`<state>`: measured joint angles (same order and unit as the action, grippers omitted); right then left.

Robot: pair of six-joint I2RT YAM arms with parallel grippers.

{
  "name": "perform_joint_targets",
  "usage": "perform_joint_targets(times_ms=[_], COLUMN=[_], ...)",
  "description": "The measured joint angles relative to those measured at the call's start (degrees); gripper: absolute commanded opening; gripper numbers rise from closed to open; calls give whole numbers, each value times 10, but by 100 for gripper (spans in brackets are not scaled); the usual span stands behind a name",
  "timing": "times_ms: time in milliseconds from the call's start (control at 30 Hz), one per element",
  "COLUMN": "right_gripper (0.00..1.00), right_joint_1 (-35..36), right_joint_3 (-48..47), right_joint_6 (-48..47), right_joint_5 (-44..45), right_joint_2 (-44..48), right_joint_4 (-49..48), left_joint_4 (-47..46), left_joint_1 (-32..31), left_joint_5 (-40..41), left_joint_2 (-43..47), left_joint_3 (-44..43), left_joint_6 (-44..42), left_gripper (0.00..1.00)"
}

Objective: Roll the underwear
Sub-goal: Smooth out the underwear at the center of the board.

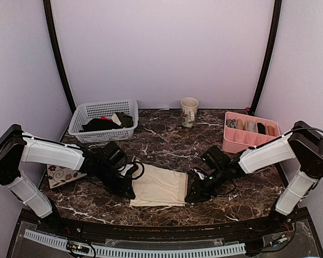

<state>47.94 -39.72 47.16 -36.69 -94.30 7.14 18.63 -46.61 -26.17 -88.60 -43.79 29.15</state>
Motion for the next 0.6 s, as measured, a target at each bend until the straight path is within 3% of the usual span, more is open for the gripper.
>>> perform_joint_targets(times_ms=[167, 300, 600], right_gripper=[10, 0, 3], right_joint_1=[0, 0, 0], right_joint_3=[0, -7, -17], right_joint_6=[-6, -14, -36], right_joint_5=[0, 1, 7], right_joint_2=[0, 0, 0], right_joint_4=[2, 16, 40], left_joint_4=[-1, 4, 17], left_joint_1=[0, 0, 0], left_joint_5=[-4, -2, 0], left_joint_2=[0, 2, 25], left_joint_3=[-1, -2, -2], left_joint_6=[-8, -15, -26], left_gripper=[0, 0, 0])
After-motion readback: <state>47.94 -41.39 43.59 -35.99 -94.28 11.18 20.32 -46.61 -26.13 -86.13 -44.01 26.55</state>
